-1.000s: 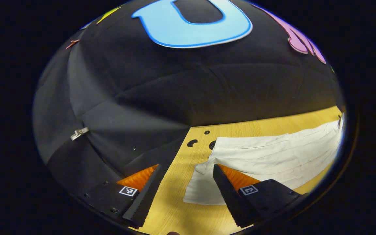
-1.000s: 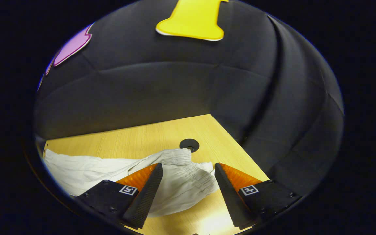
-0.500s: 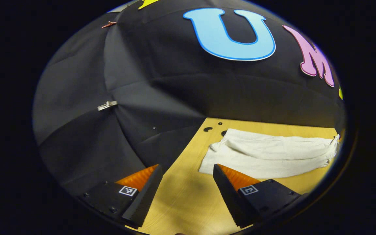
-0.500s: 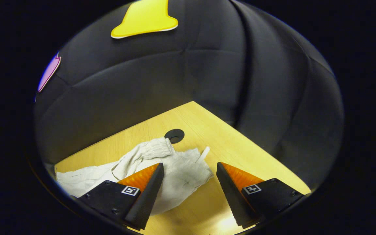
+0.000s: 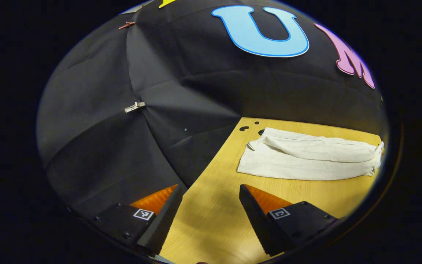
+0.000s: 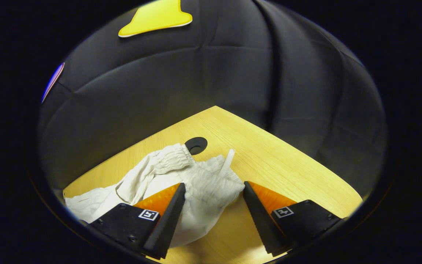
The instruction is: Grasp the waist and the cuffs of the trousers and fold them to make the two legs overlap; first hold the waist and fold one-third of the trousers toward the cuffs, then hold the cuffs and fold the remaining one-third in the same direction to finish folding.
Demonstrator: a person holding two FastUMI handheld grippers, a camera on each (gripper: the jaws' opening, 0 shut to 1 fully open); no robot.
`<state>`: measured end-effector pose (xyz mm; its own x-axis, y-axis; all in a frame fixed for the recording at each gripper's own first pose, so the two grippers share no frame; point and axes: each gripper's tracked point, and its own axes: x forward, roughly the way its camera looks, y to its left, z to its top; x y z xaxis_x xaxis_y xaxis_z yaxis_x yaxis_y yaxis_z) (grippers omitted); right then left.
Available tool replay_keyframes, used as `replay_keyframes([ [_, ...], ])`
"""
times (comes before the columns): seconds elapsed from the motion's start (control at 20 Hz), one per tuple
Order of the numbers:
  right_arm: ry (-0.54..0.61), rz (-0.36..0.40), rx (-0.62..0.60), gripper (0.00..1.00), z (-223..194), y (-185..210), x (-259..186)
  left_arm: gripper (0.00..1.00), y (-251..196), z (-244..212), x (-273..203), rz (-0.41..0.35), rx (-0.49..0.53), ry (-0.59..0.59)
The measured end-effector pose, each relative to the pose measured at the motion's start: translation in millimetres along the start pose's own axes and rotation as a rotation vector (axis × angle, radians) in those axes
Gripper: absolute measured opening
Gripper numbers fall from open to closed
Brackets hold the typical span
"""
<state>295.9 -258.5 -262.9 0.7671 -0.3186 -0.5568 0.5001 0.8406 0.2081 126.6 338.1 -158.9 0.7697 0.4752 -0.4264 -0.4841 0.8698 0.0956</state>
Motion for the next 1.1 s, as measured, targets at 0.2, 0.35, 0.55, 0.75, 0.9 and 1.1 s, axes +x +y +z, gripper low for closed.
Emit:
replay_keyframes([
  [0.2, 0.047, 0.024, 0.067, 0.64, -2, 5, 0, 0.98, -10, -11, -5, -0.018, 0.034, 0.009],
  [0.35, 0.034, 0.043, 0.067, 0.31, 2, 9, -4, 0.98, -23, -22, -6, -0.033, 0.028, 0.038],
  [0.55, -0.006, 0.044, 0.003, 0.14, 7, 13, -6, 0.98, -36, -23, -9, -0.051, 0.077, 0.042],
  [0.75, -0.094, 0.067, 0.013, 0.11, 40, 26, -29, 0.98, -46, -11, -15, -0.088, 0.105, 0.019],
  [0.9, -0.139, 0.097, -0.025, 0.11, 54, 34, -52, 0.98, -53, -5, -17, -0.108, 0.101, 0.008],
  [1.1, -0.217, 0.14, -0.05, 0.1, 70, 47, -83, 0.98, -65, 0, -24, -0.142, 0.086, -0.024],
])
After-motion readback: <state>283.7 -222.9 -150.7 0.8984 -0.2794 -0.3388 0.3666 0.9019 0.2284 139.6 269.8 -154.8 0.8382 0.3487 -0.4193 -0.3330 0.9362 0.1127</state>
